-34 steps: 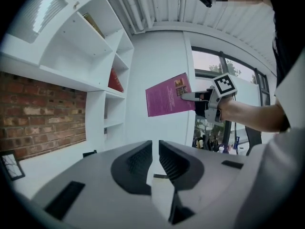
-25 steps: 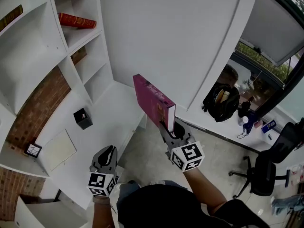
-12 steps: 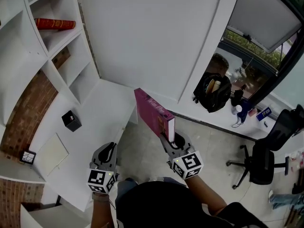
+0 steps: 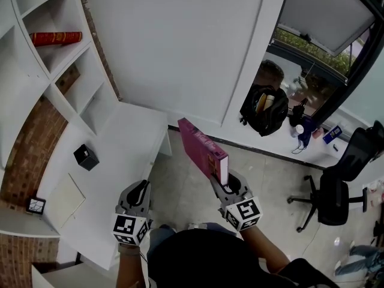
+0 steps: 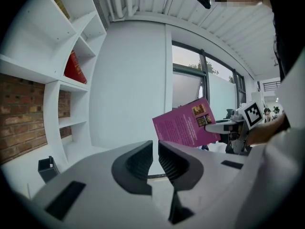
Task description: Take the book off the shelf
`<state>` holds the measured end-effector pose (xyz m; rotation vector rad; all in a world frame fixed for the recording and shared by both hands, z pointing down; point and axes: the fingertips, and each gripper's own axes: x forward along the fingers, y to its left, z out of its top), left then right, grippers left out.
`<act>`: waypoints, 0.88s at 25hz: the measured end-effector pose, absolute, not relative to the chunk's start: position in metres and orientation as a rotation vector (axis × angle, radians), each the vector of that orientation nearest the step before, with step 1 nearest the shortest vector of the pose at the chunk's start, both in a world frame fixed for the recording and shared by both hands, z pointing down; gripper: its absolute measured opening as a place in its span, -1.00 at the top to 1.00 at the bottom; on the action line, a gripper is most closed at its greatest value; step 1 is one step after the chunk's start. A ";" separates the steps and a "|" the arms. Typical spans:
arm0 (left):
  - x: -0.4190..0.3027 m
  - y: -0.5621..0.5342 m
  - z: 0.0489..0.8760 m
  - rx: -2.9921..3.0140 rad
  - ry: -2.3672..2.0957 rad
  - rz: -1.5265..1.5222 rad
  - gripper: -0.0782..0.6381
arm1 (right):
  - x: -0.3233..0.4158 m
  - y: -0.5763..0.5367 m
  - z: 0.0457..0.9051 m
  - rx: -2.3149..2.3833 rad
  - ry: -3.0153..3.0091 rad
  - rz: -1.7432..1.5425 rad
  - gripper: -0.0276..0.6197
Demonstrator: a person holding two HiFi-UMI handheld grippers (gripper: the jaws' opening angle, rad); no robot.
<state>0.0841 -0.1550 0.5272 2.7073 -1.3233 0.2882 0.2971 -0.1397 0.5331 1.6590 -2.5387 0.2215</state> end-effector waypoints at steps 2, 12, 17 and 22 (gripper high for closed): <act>0.087 -0.154 0.528 2.712 -1.314 0.295 0.67 | 0.303 -0.135 0.538 1.669 -2.531 0.223 0.47; 0.099 -0.153 0.533 2.710 -1.284 0.342 0.67 | 0.317 -0.125 0.554 1.654 -2.505 0.225 0.47; 0.102 -0.153 0.536 2.705 -1.272 0.369 0.67 | 0.314 -0.126 0.557 1.633 -2.505 0.224 0.47; 0.103 -0.152 0.538 2.702 -1.275 0.378 0.67 | 0.313 -0.128 0.556 1.632 -2.517 0.230 0.47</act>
